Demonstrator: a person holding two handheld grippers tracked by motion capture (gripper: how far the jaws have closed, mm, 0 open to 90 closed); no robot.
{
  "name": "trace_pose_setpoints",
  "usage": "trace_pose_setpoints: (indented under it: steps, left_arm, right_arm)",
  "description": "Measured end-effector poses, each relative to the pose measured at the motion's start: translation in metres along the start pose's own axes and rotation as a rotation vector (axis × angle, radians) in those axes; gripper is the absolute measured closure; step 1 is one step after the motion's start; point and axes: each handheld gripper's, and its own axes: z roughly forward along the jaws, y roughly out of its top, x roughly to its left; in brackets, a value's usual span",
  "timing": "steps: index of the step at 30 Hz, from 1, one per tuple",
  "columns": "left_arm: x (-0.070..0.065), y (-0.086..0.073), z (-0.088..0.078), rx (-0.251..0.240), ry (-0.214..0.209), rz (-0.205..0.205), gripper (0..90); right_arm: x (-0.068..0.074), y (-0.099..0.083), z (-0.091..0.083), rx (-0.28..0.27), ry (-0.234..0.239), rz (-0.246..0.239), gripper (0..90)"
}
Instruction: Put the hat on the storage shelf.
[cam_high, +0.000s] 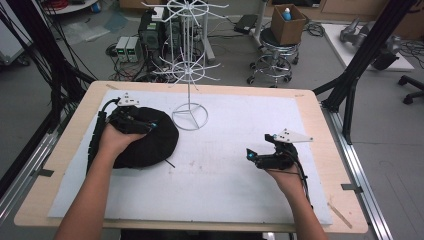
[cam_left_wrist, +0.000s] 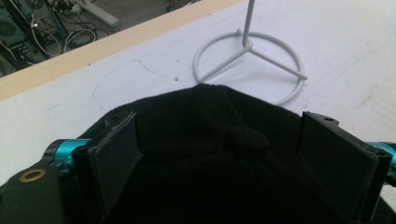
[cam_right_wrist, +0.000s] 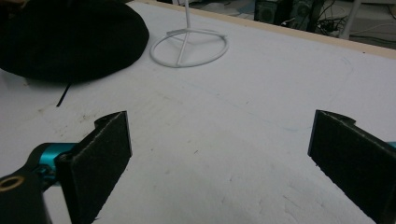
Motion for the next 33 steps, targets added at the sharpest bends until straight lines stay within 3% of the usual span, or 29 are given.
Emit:
trace_pose_setpoints:
  steps: [4,8,15,24,27,33]
  left_arm:
    - [0.0,-0.006,0.004,0.023,0.008,-0.005,15.8]
    - [-0.003,-0.007,0.007,0.052,0.02,0.024,19.9]
    - [-0.006,-0.007,0.01,0.099,0.018,0.058,35.0]
    - [-0.006,-0.009,0.013,0.166,0.027,0.052,59.5]
    - [-0.005,-0.011,0.011,0.164,0.018,0.053,67.6]
    - [-0.004,-0.009,0.004,0.121,-0.013,0.071,71.2]
  right_arm:
    - [0.0,0.0,0.0,-0.001,0.0,-0.007,5.2]
    - [0.001,0.0,0.001,0.003,0.0,-0.003,5.2]
    - [0.001,0.0,0.0,0.004,0.001,-0.001,5.2]
    - [0.0,0.0,0.0,0.001,-0.001,0.003,5.2]
    - [0.0,0.0,0.0,0.005,0.0,0.001,5.2]
    - [0.0,-0.001,0.001,0.008,-0.001,-0.005,5.2]
